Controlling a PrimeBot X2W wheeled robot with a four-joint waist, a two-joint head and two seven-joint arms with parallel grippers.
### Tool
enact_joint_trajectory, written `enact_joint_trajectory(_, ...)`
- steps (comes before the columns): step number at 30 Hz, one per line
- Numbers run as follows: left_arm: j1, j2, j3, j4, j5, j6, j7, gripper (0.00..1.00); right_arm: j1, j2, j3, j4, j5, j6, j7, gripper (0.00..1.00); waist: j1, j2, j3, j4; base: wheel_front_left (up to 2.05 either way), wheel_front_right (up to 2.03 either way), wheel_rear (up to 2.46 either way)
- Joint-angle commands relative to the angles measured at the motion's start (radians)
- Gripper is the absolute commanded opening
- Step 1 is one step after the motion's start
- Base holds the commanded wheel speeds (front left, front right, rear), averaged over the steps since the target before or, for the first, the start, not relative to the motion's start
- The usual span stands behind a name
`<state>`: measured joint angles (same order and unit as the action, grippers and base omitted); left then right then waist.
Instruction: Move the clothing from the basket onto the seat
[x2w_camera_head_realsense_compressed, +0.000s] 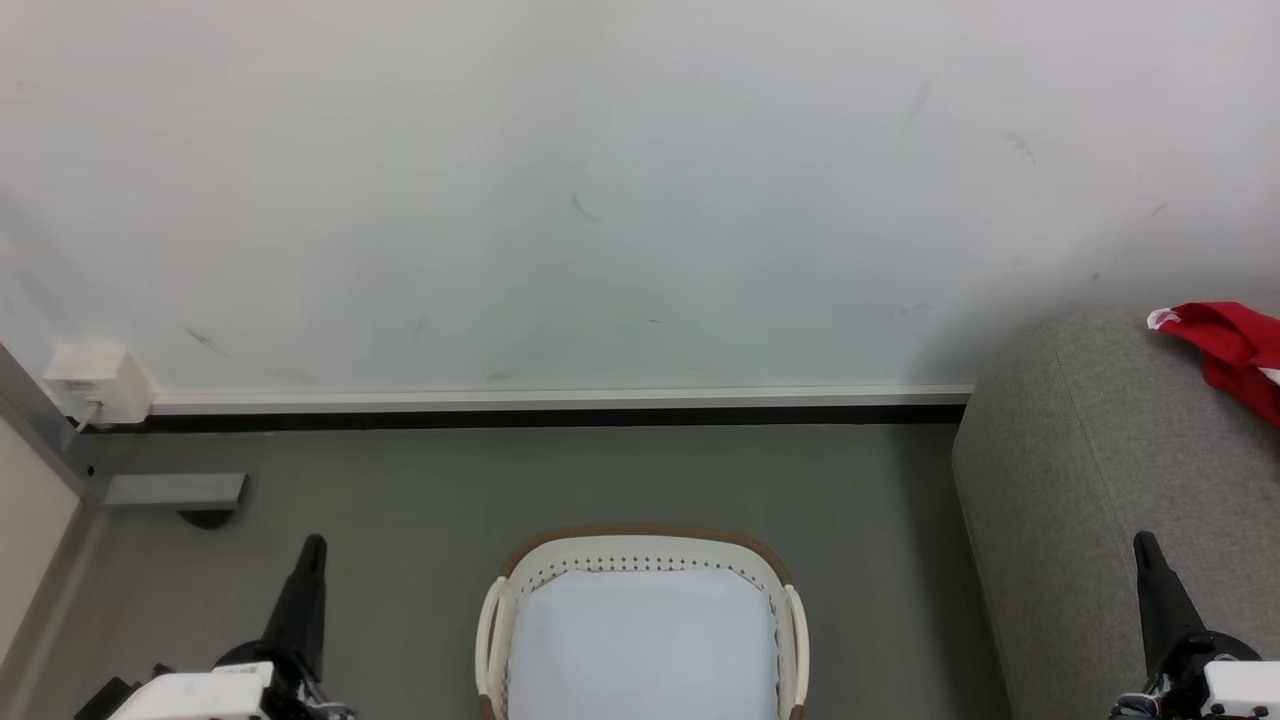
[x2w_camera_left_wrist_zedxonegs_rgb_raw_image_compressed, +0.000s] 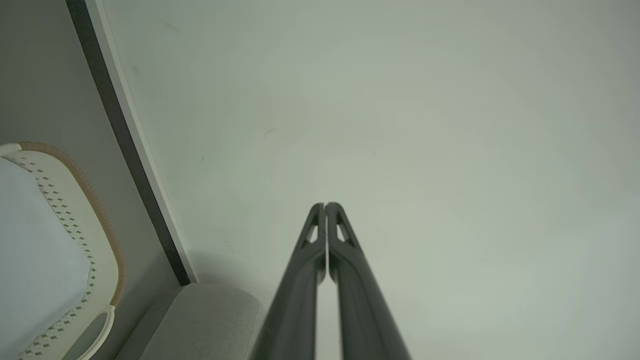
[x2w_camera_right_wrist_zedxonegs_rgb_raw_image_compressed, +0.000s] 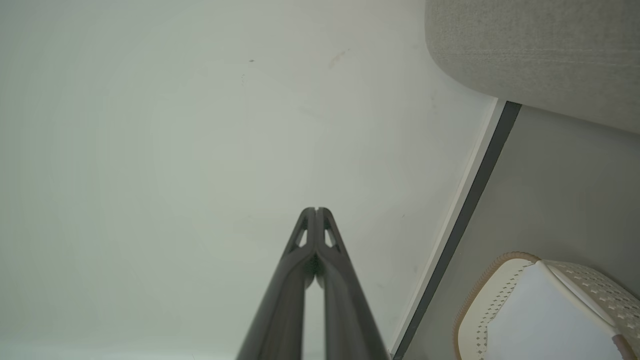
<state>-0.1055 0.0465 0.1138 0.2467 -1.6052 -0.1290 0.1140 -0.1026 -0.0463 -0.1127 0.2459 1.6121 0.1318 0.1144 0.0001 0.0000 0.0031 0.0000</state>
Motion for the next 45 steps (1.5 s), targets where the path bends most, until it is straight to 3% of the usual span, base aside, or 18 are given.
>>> enact_joint_trajectory(1, -0.007, 0.007, 0.002, -0.003, -0.014, -0.005, 0.004, 0.00, -0.012, -0.007, -0.004, -0.004, 0.002, -0.002, 0.003, 0.00, -0.0001, 0.0000, 0.000, 0.000, 0.00, 0.00, 0.00)
enact_joint_trajectory(45, -0.007, 0.007, 0.002, -0.003, -0.014, -0.005, 0.004, 0.00, -0.012, -0.007, -0.003, -0.004, 0.002, -0.002, 0.003, 0.00, -0.0001, 0.0000, 0.000, 0.000, 0.00, 0.00, 0.00)
